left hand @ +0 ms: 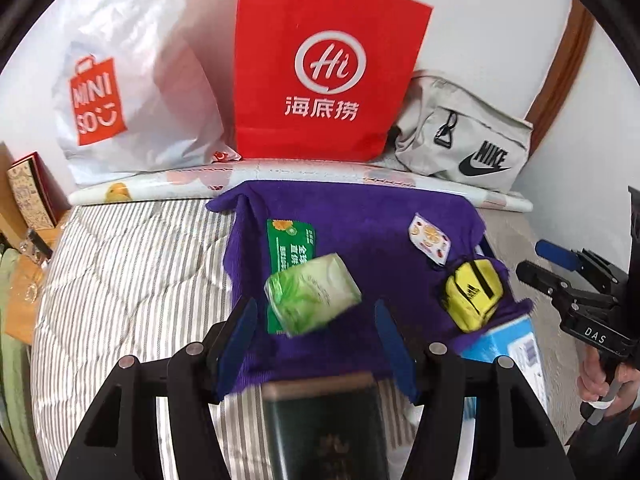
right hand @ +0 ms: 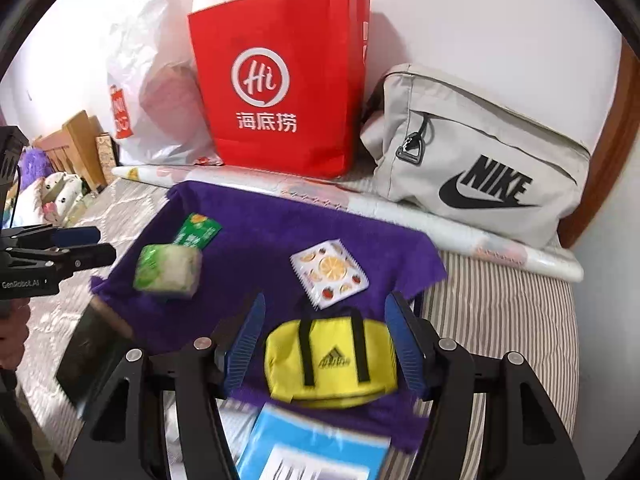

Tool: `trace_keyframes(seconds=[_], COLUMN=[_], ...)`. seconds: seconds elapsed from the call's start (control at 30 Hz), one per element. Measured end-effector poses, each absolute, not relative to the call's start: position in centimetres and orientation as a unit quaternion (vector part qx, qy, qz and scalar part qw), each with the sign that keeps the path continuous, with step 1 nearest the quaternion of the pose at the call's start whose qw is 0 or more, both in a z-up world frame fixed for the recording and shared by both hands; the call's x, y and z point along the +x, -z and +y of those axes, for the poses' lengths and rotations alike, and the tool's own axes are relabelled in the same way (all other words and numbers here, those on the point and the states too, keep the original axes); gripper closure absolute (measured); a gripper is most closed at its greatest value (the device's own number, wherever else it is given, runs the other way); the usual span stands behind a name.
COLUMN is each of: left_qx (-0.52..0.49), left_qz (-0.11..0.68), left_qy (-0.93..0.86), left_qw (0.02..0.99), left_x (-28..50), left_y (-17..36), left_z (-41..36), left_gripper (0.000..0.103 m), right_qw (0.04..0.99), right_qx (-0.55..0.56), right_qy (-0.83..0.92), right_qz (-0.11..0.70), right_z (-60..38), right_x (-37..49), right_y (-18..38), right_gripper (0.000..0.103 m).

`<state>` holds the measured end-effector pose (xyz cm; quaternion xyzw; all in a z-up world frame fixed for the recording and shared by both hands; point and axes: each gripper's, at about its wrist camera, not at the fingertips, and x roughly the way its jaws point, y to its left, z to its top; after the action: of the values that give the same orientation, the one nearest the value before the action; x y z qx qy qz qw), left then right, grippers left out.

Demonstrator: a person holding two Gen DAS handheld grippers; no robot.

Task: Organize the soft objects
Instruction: 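Move the left gripper to the white mesh bag while the right approaches the white sponge block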

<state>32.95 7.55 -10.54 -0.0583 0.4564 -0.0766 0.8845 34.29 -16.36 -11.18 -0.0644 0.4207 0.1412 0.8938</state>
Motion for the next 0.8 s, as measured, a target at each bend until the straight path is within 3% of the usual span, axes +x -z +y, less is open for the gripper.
trace_keyframes(seconds=[0.07,0.13,0.3,0.8], left_qx=[-0.065,-0.072,-0.083,-0.043], left_qz=[0.450,0.443,0.426,0.455], left_qy=[0.079,0.082,0.088,0.108], left_qw=[0.887,0.890,0.897,0.883], left_x=[31.7,30.3,26.5,17.1], left_y=[9.9,9.4,8.7,12.0], left_z=[7.4,7.3,7.2,5.6], left_gripper=[0.044,0.044,0.044,0.044], right_qw=[0.894,0.894,0.902,0.911], right_qx=[-0.056,-0.047,-0.042,-0.096], right_qy=[-0.139,-0.134,-0.129,-0.153], right_qz=[0.422,0.424,0.409,0.370], right_z=[-16.7,-16.9,-17.3,-14.9], right_x=[32.8,31.5,27.2,15.4], right_y=[10.7,10.3,9.0,9.9], right_gripper=[0.038,0.022,0.010,0.009])
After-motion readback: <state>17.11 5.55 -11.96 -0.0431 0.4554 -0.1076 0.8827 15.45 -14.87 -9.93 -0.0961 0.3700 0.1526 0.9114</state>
